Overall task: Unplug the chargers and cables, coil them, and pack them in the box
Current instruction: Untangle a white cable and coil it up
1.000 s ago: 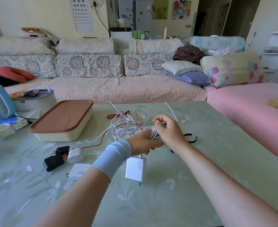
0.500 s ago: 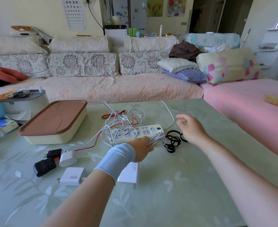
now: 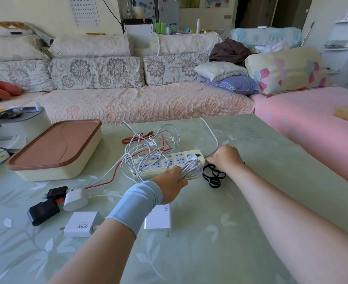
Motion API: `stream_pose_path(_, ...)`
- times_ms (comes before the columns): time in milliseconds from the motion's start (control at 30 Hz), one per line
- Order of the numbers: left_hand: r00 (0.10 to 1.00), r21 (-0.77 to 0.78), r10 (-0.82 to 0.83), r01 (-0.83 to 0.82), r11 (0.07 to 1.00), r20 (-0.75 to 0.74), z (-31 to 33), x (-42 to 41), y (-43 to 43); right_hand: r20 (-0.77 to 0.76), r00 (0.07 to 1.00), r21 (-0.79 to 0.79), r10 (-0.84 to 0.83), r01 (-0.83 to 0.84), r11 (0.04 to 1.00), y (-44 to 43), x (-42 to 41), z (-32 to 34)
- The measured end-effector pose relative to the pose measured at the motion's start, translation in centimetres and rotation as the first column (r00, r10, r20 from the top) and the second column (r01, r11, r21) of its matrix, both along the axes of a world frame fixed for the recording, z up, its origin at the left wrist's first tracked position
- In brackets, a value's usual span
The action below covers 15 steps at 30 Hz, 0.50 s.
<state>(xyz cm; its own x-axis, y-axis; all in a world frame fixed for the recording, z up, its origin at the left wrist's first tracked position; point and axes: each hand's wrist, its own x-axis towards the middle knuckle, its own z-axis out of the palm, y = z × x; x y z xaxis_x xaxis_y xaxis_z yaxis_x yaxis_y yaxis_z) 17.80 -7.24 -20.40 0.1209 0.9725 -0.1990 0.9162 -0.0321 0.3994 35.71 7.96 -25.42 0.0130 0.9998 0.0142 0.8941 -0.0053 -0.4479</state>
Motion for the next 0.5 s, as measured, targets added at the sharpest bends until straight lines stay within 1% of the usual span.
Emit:
stream_pose_path(167, 1.0, 0.006, 0.004, -0.004, 1.0, 0.019, -0.2, -0.1, 0.0, 0.076, 0.997, -0.072, -0.016, 0.021, 0.997, 0.7, -0.7, -0.7)
stream_pose_path(267, 0.999, 0.009, 0.017, -0.017, 1.0, 0.029, -0.4, -0.5, 0.1, 0.089, 0.995, -0.089, -0.032, 0.04, 0.995, 0.1, -1.0, -0.3)
stream_pose_path(300, 0.999, 0.008, 0.023, -0.023, 1.0, 0.037, -0.5, -0.6, 0.1, 0.071, 0.996, -0.082, -0.049, 0.055, 0.995, -0.2, -1.0, -0.1)
stream_pose_path(400, 0.996, 0.005, 0.038, -0.038, 0.999, 0.081, -0.7, -1.0, 0.0, -0.09, 0.992, -0.041, -0.085, 0.082, 0.996, -1.1, -0.7, 0.8)
stream_pose_path(467, 0.991, 0.006, 0.058, -0.059, 0.998, 0.123, -0.8, -1.1, -0.1, -0.267, 0.962, 0.052, -0.05, 0.067, 0.996, -1.6, -0.3, 1.5)
stream_pose_path(500, 0.985, 0.001, 0.072, -0.073, 0.997, 0.156, -0.9, -1.2, -0.1, -0.375, 0.927, 0.1, -0.027, 0.07, 0.993, -1.9, 0.0, 1.8)
